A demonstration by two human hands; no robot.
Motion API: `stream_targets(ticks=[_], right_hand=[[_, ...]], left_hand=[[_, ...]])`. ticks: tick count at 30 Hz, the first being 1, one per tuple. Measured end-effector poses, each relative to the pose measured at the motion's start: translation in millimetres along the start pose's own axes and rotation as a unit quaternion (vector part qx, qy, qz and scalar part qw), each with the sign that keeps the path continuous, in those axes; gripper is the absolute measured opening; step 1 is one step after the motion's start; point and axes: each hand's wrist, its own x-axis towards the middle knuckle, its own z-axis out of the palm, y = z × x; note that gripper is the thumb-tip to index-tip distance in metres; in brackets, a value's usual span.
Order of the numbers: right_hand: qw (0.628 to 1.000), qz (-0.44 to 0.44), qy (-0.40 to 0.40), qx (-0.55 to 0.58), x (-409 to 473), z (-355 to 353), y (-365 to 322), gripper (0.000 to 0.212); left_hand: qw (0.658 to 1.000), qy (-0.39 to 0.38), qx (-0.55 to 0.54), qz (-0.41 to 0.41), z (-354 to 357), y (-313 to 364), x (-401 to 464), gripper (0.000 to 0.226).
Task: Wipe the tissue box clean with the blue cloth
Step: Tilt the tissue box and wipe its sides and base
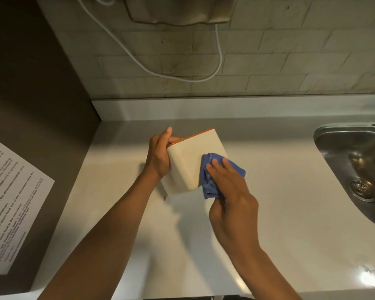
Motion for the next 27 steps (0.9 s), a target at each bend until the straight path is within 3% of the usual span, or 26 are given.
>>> stream_targets(ticks=[3, 9, 15, 18, 21, 27], right_hand=[[1.0, -0.025, -0.013, 0.002, -10, -3, 5, 0.041], [1.0, 0.029, 0.006, -0.009, 11, -3, 11, 0.049], [0.997, -0.061, -0.047, -0.003, -18, 1, 5, 0.041], [1.0, -0.023, -0.005, -0.015, -3, -7, 20, 0.042], [1.0, 0.012, -0.01, -0.013, 14, 0, 14, 0.053], [0.995, -0.08, -0.054, 0.005, -14, 5, 1, 0.035]], left_hand=[[1.0, 0.001, -0.011, 0.005, -1, -3, 0, 0.064], [1.0, 0.002, 0.009, 0.005, 3, -5, 7, 0.065], [1.0, 0.009, -0.015, -0.002, -4, -8, 8, 0.07], [1.0, -0.004, -0.002, -0.005, -1, -6, 7, 0.062], [1.0, 0.0, 0.006, -0.006, 3, -1, 9, 0.06], [1.0, -0.002, 0.004, -0.004, 3, -1, 9, 0.06]])
